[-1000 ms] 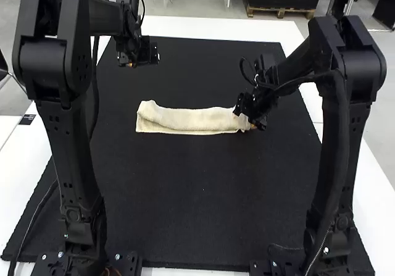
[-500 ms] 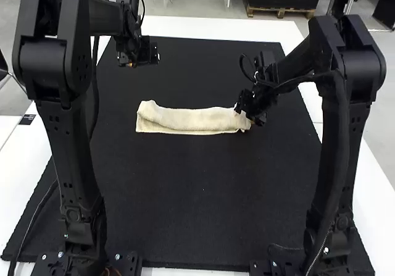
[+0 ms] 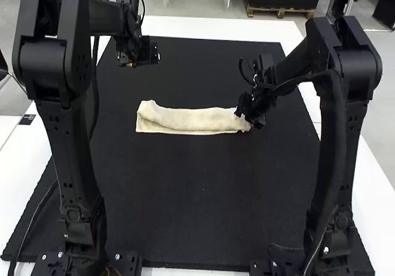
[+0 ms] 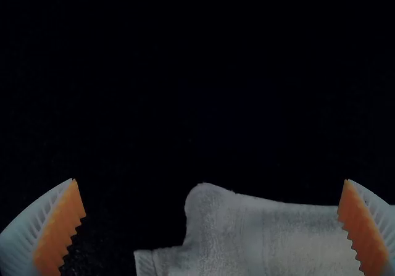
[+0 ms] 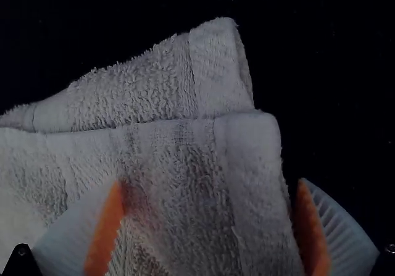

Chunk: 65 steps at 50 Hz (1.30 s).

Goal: Fold the towel.

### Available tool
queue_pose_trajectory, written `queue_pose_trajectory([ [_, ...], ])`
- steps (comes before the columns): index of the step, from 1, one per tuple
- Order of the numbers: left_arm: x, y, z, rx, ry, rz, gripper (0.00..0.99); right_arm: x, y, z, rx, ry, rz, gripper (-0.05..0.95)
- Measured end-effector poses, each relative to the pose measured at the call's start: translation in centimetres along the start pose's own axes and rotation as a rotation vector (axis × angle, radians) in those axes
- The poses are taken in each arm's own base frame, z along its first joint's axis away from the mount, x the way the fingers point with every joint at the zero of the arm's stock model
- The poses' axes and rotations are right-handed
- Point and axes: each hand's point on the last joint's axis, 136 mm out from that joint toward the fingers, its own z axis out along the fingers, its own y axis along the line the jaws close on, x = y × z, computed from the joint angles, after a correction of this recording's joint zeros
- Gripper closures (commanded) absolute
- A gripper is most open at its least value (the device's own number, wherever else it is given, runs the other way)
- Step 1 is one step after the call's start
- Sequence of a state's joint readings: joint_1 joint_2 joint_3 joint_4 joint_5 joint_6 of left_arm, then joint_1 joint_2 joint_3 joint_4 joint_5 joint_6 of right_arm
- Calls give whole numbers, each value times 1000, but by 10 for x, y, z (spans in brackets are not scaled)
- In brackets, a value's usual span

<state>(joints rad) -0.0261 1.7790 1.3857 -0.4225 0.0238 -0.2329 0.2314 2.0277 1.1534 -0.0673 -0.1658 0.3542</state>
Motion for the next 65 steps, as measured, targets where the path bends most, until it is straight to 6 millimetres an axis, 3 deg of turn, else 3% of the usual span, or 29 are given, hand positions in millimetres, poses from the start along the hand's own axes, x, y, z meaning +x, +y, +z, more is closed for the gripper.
queue_pose_trajectory([
  [10,0,0,0,2,0,-1,26,4,6,1,-2,5,-18,913],
  [31,-3,9,-3,-10,-9,-15,26,6,8,2,-2,11,-22,926],
  [49,-41,11,-43,-3,-127,-27,26,5,1,1,1,17,-6,925],
  [65,-45,9,-66,4,-156,-35,26,6,-7,0,3,24,5,925],
])
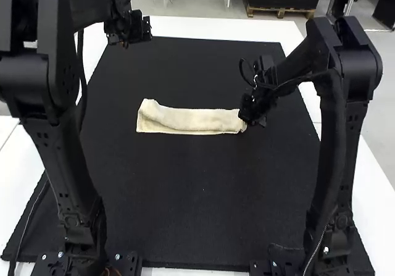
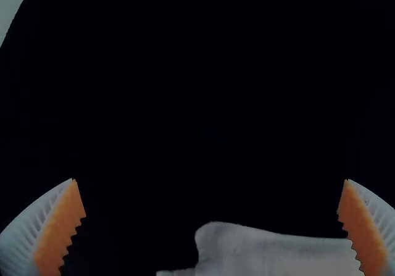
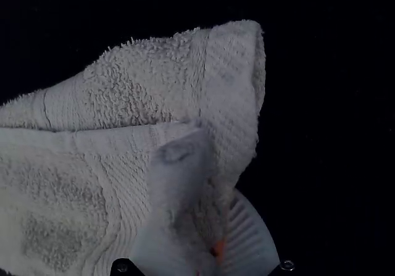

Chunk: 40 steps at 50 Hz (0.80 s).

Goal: Fold the towel.

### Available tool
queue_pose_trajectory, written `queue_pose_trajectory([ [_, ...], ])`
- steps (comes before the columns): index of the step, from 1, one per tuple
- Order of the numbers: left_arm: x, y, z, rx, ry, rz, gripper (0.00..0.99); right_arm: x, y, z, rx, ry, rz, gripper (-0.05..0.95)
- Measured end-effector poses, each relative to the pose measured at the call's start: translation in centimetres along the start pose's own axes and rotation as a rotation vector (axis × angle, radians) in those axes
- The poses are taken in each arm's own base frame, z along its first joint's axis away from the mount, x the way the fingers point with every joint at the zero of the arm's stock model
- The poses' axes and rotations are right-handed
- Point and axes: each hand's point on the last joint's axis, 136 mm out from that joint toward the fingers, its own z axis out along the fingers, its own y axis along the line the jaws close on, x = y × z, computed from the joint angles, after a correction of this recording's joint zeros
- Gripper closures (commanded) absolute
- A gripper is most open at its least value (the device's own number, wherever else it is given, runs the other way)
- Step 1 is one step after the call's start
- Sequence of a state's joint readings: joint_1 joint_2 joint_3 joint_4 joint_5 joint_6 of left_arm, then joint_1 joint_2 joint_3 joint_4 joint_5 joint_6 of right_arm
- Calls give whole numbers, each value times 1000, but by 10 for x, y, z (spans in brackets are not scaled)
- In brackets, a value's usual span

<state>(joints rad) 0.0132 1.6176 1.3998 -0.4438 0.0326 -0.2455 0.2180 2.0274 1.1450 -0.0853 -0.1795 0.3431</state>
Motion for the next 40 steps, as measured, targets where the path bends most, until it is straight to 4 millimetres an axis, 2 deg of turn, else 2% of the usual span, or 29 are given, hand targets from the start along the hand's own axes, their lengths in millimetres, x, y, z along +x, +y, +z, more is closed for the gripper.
queue_pose_trajectory([
  [20,-3,-2,-29,11,-56,-12,26,-8,-24,-13,28,-18,36,925],
  [40,-16,-4,-50,21,-110,-28,26,-17,-21,-25,24,-51,33,925],
])
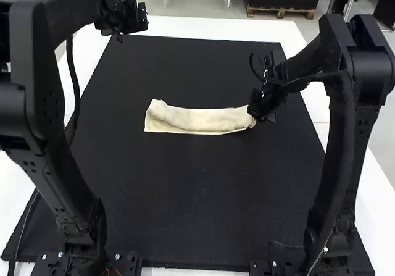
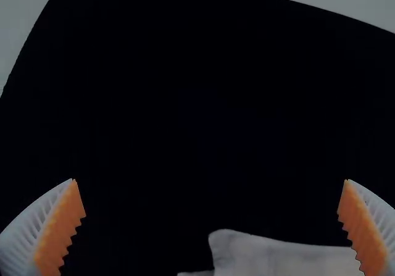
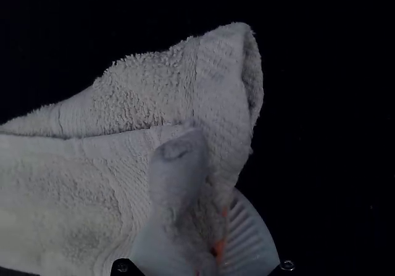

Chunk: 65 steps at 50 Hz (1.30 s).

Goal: Fold the towel.

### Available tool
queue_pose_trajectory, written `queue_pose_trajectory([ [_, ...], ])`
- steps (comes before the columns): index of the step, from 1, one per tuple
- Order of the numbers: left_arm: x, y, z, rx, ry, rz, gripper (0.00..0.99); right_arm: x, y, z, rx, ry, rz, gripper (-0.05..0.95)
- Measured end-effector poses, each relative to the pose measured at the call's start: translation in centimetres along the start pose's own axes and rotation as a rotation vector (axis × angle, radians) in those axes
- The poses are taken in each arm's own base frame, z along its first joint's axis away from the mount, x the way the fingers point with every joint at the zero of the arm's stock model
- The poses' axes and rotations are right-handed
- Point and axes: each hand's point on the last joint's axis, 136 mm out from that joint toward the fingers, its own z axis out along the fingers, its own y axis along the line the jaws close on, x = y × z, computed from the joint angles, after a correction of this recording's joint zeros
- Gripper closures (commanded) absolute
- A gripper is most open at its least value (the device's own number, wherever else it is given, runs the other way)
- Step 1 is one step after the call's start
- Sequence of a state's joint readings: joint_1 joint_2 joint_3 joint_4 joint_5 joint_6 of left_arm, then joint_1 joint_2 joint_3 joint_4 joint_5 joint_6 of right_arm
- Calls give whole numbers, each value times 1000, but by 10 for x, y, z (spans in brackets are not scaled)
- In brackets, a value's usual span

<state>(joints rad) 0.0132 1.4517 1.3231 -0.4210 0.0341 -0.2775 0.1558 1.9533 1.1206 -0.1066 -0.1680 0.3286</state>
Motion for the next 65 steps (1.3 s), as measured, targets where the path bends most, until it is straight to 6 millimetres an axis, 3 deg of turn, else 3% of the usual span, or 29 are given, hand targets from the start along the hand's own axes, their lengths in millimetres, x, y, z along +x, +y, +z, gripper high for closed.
queue_pose_trajectory([
  [12,-7,-2,-10,5,-25,-4,26,0,1,-3,0,2,1,925],
  [18,-14,-3,-22,11,-56,-6,26,-11,9,-17,-23,-35,-6,925],
  [26,-7,-2,-27,11,-53,-7,26,-19,18,-30,-44,-67,-12,925],
  [41,9,1,-24,4,-23,-8,26,-2,47,-28,-91,-28,-58,925],
  [54,-2,-2,-41,16,-79,-13,26,6,61,-26,-117,-14,-71,925],
  [65,-3,-2,-44,17,-84,-23,26,10,72,-26,-140,-10,-81,925],
])
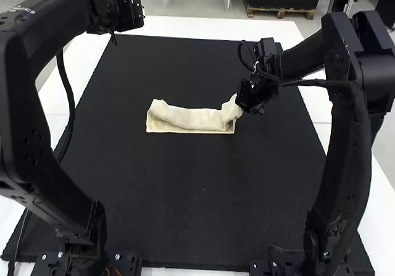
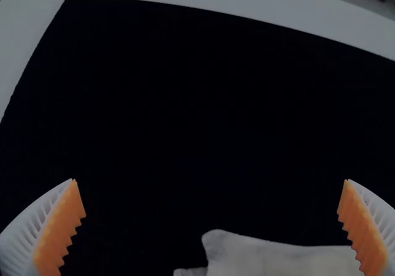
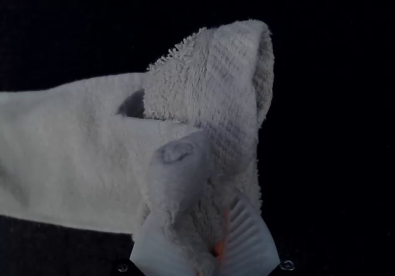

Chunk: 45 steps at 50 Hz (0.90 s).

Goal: Fold the towel.

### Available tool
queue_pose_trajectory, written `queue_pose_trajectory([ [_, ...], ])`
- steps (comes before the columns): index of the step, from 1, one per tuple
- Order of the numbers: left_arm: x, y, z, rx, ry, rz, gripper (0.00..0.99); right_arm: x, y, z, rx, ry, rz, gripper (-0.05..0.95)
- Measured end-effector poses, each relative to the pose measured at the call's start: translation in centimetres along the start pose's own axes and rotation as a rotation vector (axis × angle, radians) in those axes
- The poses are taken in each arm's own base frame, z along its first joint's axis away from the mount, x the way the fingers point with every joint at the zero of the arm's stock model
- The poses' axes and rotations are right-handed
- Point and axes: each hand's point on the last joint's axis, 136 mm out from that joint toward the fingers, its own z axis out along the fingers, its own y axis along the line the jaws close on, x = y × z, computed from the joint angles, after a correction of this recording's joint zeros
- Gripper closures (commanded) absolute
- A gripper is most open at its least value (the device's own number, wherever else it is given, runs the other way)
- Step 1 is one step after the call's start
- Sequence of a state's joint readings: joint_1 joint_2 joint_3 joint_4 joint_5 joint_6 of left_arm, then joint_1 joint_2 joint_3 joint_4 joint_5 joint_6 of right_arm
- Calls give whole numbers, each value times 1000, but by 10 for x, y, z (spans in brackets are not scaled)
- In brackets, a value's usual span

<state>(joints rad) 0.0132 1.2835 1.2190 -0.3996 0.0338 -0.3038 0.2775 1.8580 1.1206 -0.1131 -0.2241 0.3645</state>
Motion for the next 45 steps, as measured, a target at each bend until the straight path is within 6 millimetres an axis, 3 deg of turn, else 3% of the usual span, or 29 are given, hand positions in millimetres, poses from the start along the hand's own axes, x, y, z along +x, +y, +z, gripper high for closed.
queue_pose_trajectory([
  [16,-9,3,-11,-4,-32,-20,26,12,33,4,-60,20,-42,925],
  [28,-9,3,-21,-2,-50,-27,26,4,67,6,-116,5,-88,925],
  [36,0,11,-20,-16,-34,-43,26,15,76,17,-123,35,-108,926],
  [45,-4,13,-24,-15,-48,-58,26,26,86,23,-133,60,-129,925],
])
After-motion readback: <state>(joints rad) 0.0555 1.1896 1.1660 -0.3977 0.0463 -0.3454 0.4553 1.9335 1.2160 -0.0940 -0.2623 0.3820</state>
